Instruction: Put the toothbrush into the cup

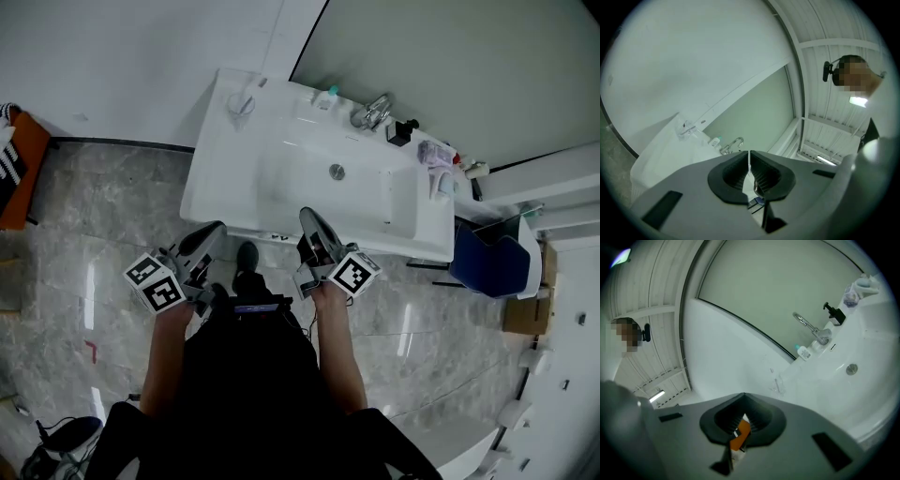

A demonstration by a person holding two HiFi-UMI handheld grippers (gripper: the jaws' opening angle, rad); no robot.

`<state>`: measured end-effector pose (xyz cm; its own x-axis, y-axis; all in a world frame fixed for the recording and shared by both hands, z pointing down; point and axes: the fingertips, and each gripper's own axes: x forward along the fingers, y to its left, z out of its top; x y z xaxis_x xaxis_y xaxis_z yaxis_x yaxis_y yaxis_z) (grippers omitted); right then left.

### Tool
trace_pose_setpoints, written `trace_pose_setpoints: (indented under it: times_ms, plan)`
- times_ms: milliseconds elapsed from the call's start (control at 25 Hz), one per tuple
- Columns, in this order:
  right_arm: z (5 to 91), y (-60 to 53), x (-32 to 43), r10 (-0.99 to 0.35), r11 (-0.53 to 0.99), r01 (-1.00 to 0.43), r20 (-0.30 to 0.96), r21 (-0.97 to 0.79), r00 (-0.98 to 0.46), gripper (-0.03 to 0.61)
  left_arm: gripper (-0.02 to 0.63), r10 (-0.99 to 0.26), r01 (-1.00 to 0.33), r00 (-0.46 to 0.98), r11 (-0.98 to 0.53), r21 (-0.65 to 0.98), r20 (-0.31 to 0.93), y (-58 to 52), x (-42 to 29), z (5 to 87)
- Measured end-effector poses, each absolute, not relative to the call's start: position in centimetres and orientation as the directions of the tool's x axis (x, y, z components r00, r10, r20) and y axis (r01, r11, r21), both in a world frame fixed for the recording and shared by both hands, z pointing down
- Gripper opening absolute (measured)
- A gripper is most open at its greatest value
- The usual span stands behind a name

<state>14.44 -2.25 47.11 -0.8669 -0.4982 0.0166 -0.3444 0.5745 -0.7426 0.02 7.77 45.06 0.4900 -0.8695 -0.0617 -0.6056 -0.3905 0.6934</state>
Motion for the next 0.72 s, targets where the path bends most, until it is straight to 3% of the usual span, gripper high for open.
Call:
trace_pose_setpoints:
  times_ms: [480,720]
  plan:
    - [45.7,-0.9,14.8,-0.391,0.637,-0.251,-0.025,-0.729,-0.920,0.005,0.020,-0.903,-0.658,0.424,-0.359,0.662,-0.068,9.9,2.2,43.8]
    - [44.4,-3.5,19.6,-0.370,0.654,-0.234,-0.034,-0.719,-0.929,0.005,0.020,-0.918,-0.672,0.394,-0.327,0.665,-0.053,7.4,6.7,43.0]
